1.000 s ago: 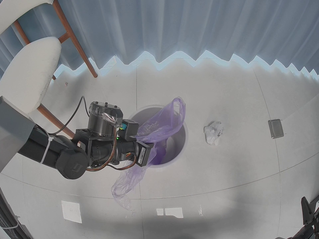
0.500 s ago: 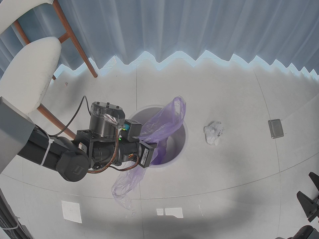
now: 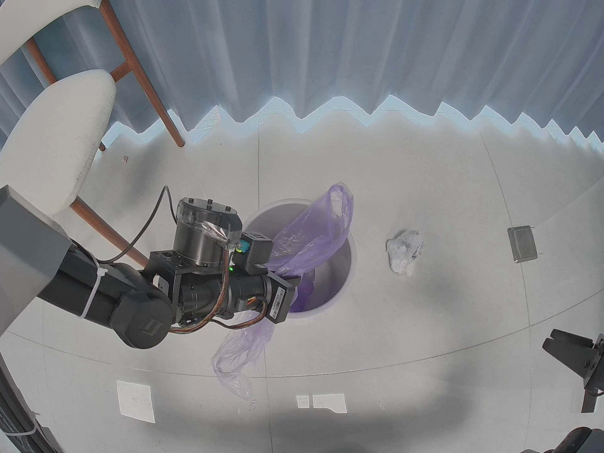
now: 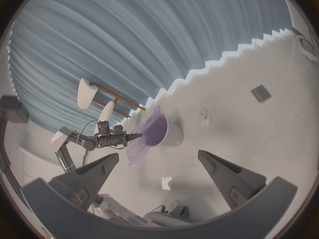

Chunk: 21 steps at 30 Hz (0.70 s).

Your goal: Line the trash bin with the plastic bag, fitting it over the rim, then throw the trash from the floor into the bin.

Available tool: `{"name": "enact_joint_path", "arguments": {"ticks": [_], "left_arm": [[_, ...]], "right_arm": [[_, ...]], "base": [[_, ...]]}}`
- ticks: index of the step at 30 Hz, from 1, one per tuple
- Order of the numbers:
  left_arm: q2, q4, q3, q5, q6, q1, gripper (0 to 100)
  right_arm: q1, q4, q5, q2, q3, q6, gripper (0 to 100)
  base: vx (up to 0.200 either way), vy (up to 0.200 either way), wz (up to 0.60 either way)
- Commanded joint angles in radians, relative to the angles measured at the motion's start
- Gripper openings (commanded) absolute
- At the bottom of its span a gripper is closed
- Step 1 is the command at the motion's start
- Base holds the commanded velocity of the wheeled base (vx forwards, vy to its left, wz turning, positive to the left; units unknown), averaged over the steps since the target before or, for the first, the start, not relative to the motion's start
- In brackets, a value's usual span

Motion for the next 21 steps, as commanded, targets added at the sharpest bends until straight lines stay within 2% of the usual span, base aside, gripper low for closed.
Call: {"name": "enact_joint_path", "arguments": {"ticks": [1, 6, 10, 16, 21], "left_arm": [[0.002, 0.000, 0.007, 0.000, -0.003, -0.013, 0], [0.012, -0.001, 0.006, 0.005, -0.007, -0.034, 0], [0.022, -0.001, 0.004, 0.006, -0.008, -0.044, 0], [0.027, -0.001, 0.006, 0.006, -0.008, -0.050, 0], [0.033, -0.001, 0.006, 0.006, -0.008, -0.050, 0]], "right_arm": [[0.002, -0.005, 0.055, 0.156, -0.034, 0.101, 100], [0.040, -0.010, 0.130, 0.238, -0.049, 0.144, 100], [0.097, -0.010, 0.139, 0.298, -0.078, 0.179, 100], [0.190, -0.010, 0.141, 0.415, -0.164, 0.369, 100], [0.196, -0.045, 0.141, 0.538, -0.233, 0.478, 100]], "base": [[0.000, 0.000, 0.00], [0.000, 0.000, 0.00], [0.000, 0.000, 0.00], [0.000, 0.000, 0.00], [0.000, 0.000, 0.00]]}}
